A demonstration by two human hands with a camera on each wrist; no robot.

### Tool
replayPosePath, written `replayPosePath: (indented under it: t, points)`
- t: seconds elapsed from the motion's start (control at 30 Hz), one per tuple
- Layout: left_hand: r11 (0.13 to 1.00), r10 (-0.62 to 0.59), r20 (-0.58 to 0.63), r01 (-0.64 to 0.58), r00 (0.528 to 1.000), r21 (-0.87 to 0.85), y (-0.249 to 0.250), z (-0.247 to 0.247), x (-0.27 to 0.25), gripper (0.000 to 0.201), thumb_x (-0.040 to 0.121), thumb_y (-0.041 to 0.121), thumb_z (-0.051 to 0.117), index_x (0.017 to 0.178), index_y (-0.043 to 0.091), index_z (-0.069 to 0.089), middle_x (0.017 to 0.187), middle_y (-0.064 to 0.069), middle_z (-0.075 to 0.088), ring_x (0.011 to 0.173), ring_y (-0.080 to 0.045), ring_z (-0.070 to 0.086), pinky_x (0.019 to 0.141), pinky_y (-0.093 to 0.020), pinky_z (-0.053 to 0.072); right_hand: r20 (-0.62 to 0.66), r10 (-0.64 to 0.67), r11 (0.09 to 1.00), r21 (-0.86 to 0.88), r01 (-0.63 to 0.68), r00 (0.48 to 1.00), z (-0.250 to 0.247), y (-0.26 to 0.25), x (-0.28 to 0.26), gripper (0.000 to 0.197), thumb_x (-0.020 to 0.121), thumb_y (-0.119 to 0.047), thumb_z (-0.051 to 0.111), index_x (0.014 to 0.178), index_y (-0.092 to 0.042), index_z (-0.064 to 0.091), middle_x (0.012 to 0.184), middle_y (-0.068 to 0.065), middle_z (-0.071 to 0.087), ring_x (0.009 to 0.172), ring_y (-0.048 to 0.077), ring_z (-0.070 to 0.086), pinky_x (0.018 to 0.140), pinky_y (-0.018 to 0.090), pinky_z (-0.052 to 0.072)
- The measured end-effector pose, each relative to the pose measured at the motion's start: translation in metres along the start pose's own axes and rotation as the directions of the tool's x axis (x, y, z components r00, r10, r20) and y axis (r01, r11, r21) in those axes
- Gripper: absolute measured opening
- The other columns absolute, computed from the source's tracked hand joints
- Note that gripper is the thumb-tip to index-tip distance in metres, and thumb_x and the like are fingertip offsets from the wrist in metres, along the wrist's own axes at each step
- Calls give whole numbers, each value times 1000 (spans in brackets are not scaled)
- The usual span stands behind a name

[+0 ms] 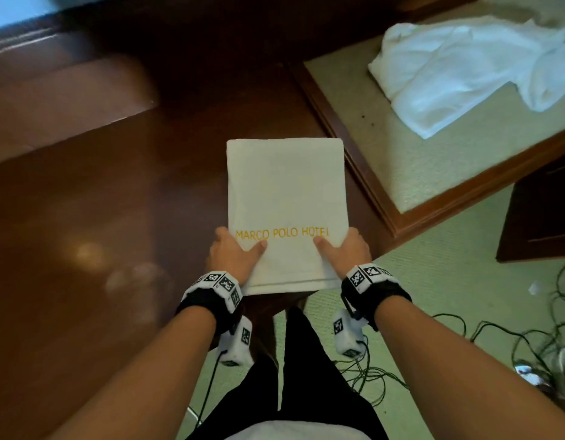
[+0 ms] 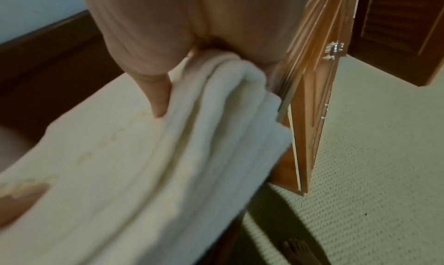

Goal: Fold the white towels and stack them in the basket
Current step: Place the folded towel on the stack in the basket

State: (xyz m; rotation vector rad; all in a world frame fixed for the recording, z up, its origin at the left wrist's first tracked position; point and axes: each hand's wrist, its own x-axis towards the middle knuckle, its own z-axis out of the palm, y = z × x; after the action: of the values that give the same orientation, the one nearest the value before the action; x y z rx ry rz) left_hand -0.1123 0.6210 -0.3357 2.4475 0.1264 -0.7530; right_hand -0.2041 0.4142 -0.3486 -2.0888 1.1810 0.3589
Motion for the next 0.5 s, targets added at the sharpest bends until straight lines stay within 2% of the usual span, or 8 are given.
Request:
replayPosePath:
  t: [0.13, 0.23, 0.37, 0.43, 0.5]
  points:
    - [997, 68, 40, -67, 997, -31, -2, -3, -12, 50, 88, 43, 73, 116, 3, 60, 122, -14, 66, 116, -35, 61, 79, -31, 42, 50, 2, 995, 100, -7, 999, -10, 3, -14, 49, 82, -42, 76, 115, -7, 67, 117, 12, 69, 108, 30, 64, 84, 29, 49]
    - [986, 153, -5, -153, 988, -62, 13, -10, -28, 38, 93, 35, 68, 114, 6, 55, 123, -15, 60, 116, -36, 58, 85, -35, 42, -4, -13, 989, 149, 13, 1000, -25, 0, -26, 48, 82, -42, 74, 115, -8, 64, 119, 12, 67, 108, 31, 62, 90, 37, 51]
    - [949, 302, -51, -305, 952, -81, 52, -25, -47, 30, 95, 30, 64, 113, 8, 54, 120, -12, 52, 112, -33, 55, 89, -37, 41, -71, -53, 983, 169, 65, 996, -58, -11, -38, 46, 83, -42, 71, 114, -9, 61, 118, 12, 66, 107, 33, 62, 89, 40, 51]
    - [924, 376, -49, -378, 925, -64, 76, -32, -55, 31, 95, 32, 64, 112, 8, 55, 119, -11, 53, 112, -31, 54, 87, -35, 39, -110, -86, 978, 178, 105, 990, -82, -13, -43, 45, 83, -41, 71, 112, -9, 61, 115, 13, 67, 105, 34, 62, 87, 39, 52]
    - [897, 436, -54, -439, 898, -56, 102, -39, -63, 33, 93, 35, 66, 110, 8, 57, 116, -11, 56, 111, -31, 54, 87, -36, 40, -155, -121, 970, 191, 150, 980, -108, -12, -45, 44, 83, -39, 73, 112, -8, 62, 112, 13, 67, 103, 33, 63, 81, 35, 49]
